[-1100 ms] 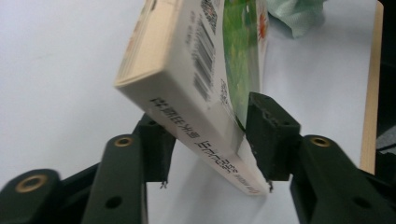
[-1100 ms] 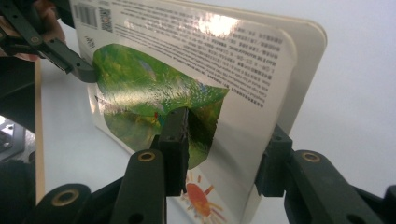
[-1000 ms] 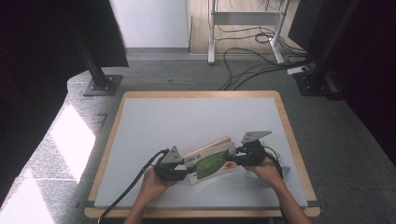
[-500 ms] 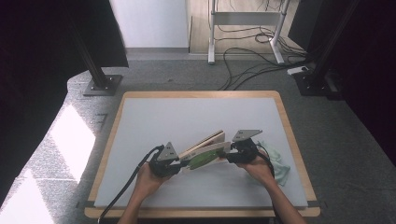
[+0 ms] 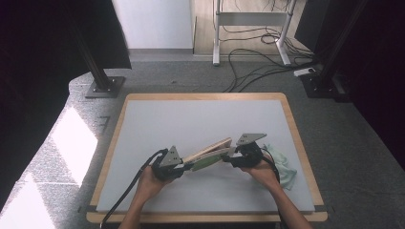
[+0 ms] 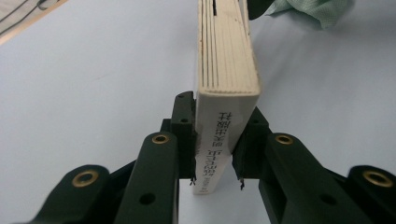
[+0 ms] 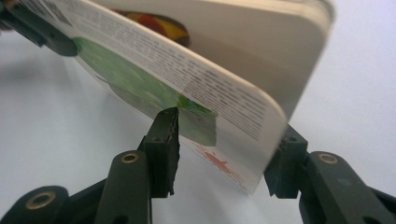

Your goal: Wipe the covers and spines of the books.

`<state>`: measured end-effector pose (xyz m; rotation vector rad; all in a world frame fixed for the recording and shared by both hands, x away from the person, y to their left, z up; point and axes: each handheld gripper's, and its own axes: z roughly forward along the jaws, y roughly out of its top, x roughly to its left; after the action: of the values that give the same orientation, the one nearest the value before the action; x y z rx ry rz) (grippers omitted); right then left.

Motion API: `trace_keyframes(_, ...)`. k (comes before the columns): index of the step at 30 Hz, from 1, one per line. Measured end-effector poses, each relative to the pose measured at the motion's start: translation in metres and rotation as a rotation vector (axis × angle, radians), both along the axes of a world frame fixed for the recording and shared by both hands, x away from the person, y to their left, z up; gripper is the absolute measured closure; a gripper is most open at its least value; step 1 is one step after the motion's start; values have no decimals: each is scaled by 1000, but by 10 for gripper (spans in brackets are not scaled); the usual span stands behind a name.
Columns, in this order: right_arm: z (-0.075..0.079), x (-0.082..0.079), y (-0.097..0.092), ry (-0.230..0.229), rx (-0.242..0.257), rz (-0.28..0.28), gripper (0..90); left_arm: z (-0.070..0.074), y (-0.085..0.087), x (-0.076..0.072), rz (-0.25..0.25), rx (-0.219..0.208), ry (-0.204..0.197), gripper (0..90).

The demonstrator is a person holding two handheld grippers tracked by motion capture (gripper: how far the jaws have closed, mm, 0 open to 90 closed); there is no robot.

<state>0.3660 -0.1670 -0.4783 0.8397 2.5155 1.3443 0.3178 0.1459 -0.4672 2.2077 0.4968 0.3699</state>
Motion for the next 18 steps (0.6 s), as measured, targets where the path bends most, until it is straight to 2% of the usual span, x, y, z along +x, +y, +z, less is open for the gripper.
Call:
trace_keyframes(3,2,0,-5,-3,-2,-10,493,0,-1,0,17,-9,12,711)
trace_keyframes(7,3,-1,-10,-11,-1,-22,456,0,-1,-1,17,-34,36,698)
trace_keyframes(11,2,0,-11,-14,0,-27,405,1,-1,-4,9,-53,33,680)
trace_keyframes(14,2,1,-11,-10,5,-20,379,3,-1,-6,-4,-75,38,675)
trace_keyframes(18,2,0,-10,-15,-7,0,350,3,-2,-9,-11,-83,45,666)
